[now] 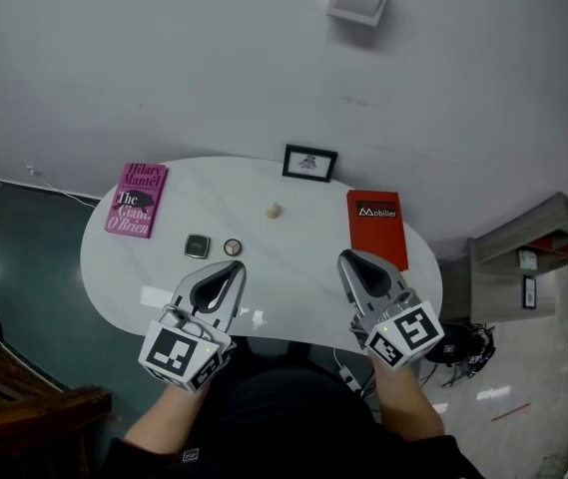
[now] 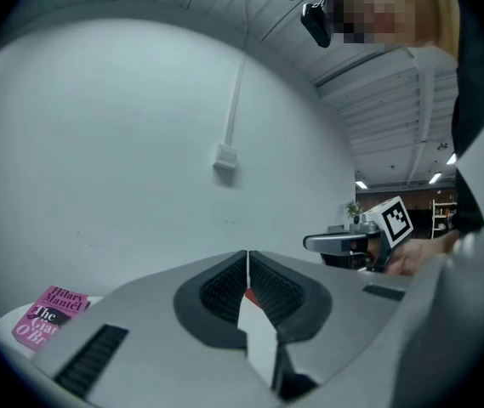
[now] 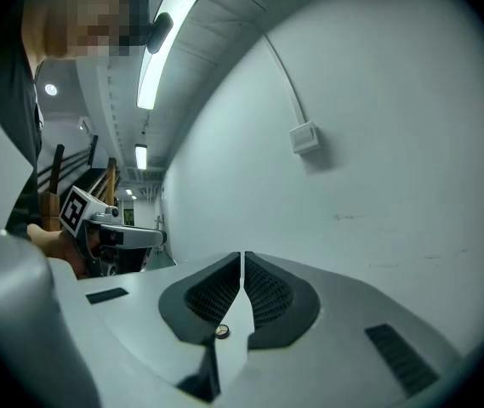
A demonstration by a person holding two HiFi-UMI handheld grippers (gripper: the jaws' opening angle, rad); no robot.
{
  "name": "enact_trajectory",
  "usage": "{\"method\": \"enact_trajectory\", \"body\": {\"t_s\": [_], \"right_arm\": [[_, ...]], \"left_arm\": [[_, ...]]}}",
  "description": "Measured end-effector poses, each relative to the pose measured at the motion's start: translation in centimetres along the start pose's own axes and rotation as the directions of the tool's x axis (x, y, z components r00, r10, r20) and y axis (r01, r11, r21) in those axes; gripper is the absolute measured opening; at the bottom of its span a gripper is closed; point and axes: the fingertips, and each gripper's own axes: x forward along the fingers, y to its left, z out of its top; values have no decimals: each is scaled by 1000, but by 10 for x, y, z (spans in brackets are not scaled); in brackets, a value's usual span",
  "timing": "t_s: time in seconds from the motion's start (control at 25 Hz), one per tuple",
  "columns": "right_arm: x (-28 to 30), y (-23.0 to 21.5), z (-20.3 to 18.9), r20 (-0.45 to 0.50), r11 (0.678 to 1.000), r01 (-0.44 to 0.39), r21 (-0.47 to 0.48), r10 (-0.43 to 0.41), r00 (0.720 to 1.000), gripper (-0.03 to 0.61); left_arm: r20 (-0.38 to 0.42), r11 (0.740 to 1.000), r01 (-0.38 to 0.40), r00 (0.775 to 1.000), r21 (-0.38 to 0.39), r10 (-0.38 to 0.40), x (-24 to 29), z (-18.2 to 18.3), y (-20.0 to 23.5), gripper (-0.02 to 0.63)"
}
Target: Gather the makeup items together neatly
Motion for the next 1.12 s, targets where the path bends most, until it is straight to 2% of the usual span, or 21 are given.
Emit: {"method": "enact_trajectory", "body": {"t_s": [0.28, 0.32, 0.4, 0.56, 0.76, 0.88, 1.12], "right_arm": [[-37, -17, 5, 16, 997, -77, 1, 77, 997, 38], [-37, -18, 6, 15, 996, -84, 3, 84, 996, 38], [-35, -20, 2, 6, 995, -97, 13, 97, 995, 38], [-24, -23, -13, -40, 995, -96, 12, 96, 995, 38], [-5, -24, -46, -115, 995, -87, 52, 92, 989, 39], [9, -26, -69, -156, 992, -76, 101, 92, 984, 40], [24, -25, -101, -208, 986, -63, 154, 94, 974, 40]], "left_arm": [[0, 998, -56, 998, 16, 56, 38, -5, -22, 21], [3, 998, -67, 998, 16, 67, 43, -6, -21, 29], [-6, 995, -91, 996, 28, 92, 51, -13, -15, 92], [-60, 990, -125, 990, 70, 130, 73, -40, 9, 107], [-116, 996, -71, 990, 57, 77, 114, -80, 42, 121], [-162, 995, -49, 985, 84, 62, 138, -109, 63, 132], [-316, 993, 4, 948, 115, 33, 186, -179, 101, 188]]}}
